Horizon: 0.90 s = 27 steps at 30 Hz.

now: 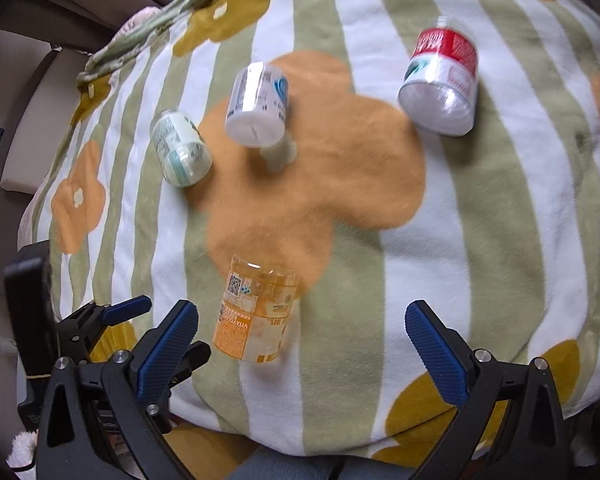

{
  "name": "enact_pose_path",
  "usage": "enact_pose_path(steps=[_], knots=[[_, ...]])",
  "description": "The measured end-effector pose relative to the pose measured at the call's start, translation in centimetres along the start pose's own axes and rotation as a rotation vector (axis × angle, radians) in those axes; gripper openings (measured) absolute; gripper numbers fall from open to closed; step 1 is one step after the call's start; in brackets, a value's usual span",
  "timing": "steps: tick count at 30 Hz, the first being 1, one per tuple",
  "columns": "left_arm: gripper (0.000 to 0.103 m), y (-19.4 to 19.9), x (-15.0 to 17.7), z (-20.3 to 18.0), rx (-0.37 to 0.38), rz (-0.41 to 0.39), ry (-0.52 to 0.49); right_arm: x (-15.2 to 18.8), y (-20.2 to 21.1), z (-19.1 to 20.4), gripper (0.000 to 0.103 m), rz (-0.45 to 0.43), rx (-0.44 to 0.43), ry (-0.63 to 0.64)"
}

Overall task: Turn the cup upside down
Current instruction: 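Bring the right gripper to the cup and close it around the cup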

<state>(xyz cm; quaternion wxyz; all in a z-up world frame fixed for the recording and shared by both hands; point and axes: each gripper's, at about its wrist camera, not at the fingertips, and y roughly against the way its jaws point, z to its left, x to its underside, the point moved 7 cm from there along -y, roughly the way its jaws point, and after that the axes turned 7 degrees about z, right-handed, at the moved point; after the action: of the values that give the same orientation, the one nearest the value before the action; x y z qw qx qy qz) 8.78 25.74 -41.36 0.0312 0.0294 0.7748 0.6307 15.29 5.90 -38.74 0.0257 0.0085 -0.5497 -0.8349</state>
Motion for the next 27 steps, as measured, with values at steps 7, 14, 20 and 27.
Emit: enact_pose_path(steps=[7,14,20,27], knots=[[0.103,1.0,1.3,2.6,0.015,-0.036,0.096,-1.2,-5.5,2.0,0.09,0.165,-0.067,-0.031],[0.103,0.6,1.9,4.0,0.012,-0.039,0.133,-1.6,-8.8,2.9,0.075,0.275,-0.12,-0.094],[0.103,1.1,2.2,3.5,0.028,-0.065,0.132,-1.8,-9.6,2.9,0.058,0.288,-0.108,-0.124],[0.103,1.3,2.6,3.6,0.053,-0.066,0.151,-1.9,-9.5,2.0,0.056,0.27,-0.147,-0.179]])
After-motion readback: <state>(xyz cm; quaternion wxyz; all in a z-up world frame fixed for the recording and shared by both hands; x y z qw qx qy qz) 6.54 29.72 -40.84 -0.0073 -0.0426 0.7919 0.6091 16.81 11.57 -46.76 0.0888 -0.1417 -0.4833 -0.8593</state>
